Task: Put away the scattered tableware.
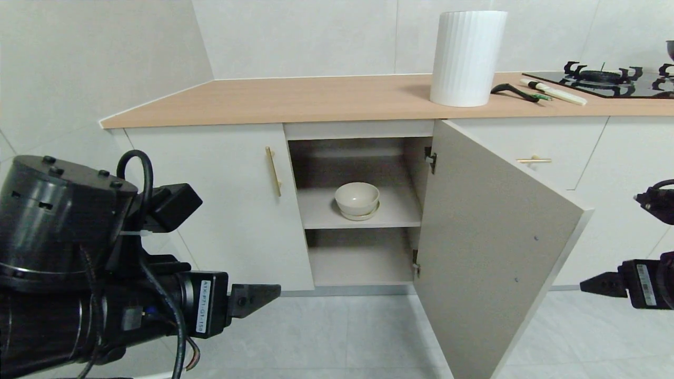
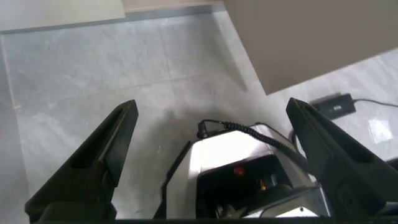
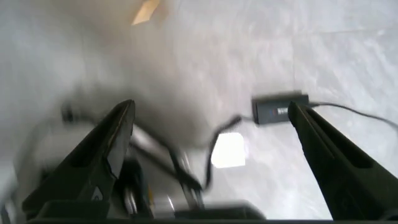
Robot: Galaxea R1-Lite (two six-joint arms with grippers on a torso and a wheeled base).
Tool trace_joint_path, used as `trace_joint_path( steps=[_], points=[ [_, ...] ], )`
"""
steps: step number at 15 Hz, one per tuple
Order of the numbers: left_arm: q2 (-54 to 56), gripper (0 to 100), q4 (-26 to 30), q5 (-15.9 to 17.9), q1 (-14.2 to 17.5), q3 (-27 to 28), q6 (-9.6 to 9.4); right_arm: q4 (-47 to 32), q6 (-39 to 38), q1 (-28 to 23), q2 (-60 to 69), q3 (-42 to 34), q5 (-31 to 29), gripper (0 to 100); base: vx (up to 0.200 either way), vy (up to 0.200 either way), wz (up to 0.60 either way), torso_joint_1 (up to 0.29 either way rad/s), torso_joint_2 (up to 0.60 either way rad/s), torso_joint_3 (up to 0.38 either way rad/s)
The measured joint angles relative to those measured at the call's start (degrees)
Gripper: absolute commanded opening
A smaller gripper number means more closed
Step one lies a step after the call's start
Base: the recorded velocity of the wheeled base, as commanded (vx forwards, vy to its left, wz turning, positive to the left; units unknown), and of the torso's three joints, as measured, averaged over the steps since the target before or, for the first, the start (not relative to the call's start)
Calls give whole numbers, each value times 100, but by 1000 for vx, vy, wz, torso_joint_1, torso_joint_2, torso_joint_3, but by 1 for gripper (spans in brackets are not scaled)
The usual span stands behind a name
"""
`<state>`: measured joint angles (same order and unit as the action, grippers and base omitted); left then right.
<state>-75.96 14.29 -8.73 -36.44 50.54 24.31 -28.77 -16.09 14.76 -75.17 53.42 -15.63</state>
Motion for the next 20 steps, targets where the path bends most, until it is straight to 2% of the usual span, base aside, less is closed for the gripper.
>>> trace_joint_path(
  steps=[3,5,11,14,20],
  points=[
    [2,100,0,-5,6,0,2,934,-167,-549,-336,11,22,100,0,0,0,0,0,0],
    [2,100,-6,-2,6,0,0,1373,-506,-706,-562,13,30,100,0,0,0,0,0,0],
    [17,100,-6,-5,6,0,2,1692,-769,-749,-936,16,33,100,0,0,0,0,0,0],
    [17,100,-6,-5,6,0,0,1684,-1005,-549,-981,16,24,100,0,0,0,0,0,0],
    [24,100,-17,-5,6,1,2,1786,-1574,334,-1130,-9,39,100,0,0,0,0,0,0]
  ],
)
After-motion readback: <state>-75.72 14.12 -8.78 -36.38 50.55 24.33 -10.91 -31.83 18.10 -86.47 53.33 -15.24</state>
